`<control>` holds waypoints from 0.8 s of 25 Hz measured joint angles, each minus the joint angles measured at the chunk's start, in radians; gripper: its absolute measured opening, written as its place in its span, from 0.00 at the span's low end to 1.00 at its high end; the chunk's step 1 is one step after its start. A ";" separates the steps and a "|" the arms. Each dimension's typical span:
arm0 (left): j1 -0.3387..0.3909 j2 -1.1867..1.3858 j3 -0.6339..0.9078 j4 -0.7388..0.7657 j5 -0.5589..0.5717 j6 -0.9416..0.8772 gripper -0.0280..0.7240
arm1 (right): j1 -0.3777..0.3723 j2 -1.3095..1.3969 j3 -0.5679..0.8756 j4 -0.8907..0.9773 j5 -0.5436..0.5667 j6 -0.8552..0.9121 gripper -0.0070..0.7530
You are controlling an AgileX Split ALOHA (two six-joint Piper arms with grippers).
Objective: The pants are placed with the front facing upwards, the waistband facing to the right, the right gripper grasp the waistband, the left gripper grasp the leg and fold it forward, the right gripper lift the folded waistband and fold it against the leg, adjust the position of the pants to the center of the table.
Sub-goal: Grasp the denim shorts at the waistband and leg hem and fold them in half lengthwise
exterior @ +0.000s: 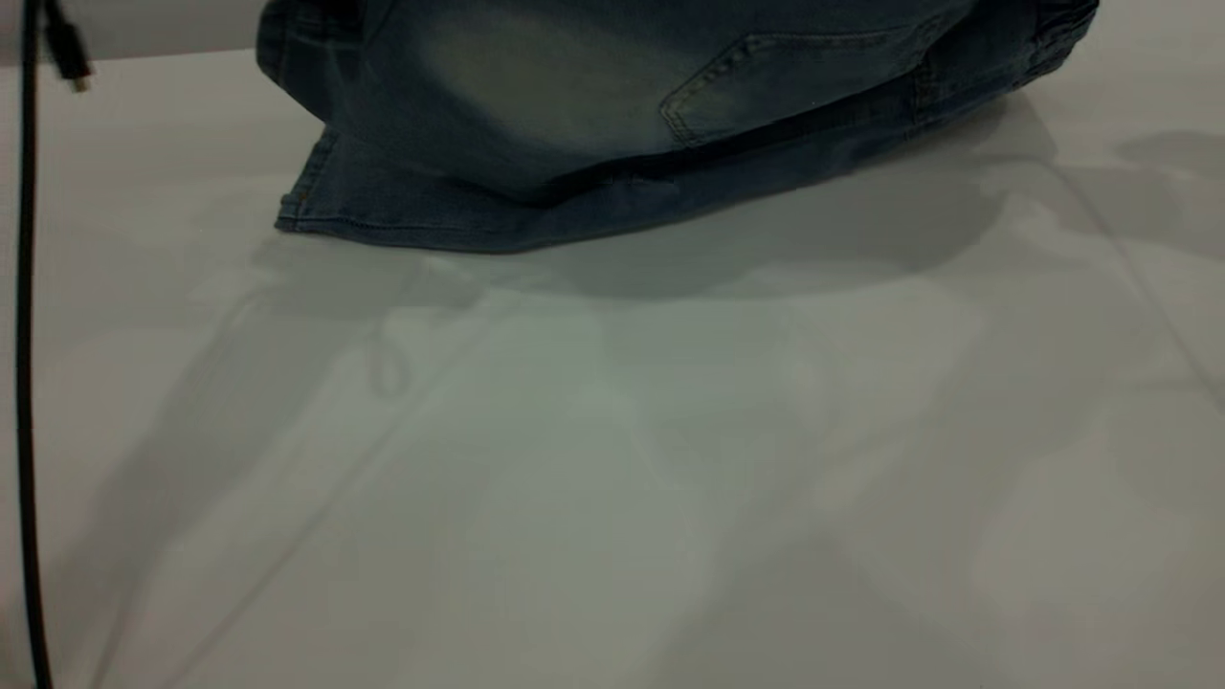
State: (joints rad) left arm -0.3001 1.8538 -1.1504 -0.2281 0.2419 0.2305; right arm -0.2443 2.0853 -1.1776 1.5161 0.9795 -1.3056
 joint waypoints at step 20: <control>0.188 0.086 -0.109 0.019 0.051 0.002 0.09 | 0.074 0.141 -0.156 -0.115 -0.147 0.161 0.06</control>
State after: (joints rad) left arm -0.1123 1.9403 -1.2599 -0.2090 0.2927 0.2330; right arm -0.1703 2.2265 -1.3338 1.4012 0.8328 -1.1444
